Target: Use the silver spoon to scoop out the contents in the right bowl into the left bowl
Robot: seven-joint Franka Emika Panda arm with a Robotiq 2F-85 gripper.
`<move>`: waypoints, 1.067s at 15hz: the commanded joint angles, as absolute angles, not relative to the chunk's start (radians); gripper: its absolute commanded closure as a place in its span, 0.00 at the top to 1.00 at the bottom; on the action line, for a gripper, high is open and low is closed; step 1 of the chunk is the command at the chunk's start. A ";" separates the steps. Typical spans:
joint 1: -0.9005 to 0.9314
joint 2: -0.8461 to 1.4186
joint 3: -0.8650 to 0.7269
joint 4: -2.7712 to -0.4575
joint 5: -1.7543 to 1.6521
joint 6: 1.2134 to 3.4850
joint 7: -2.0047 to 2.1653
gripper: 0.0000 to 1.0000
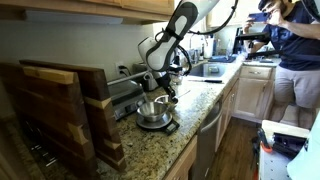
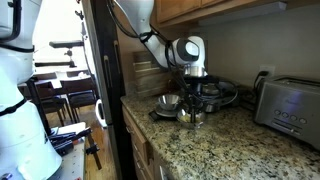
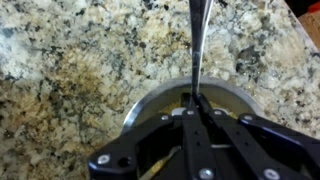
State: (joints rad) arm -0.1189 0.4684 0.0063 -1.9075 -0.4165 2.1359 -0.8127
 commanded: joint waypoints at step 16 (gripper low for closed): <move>-0.170 0.252 0.000 -2.136 -0.258 2.313 -0.970 0.04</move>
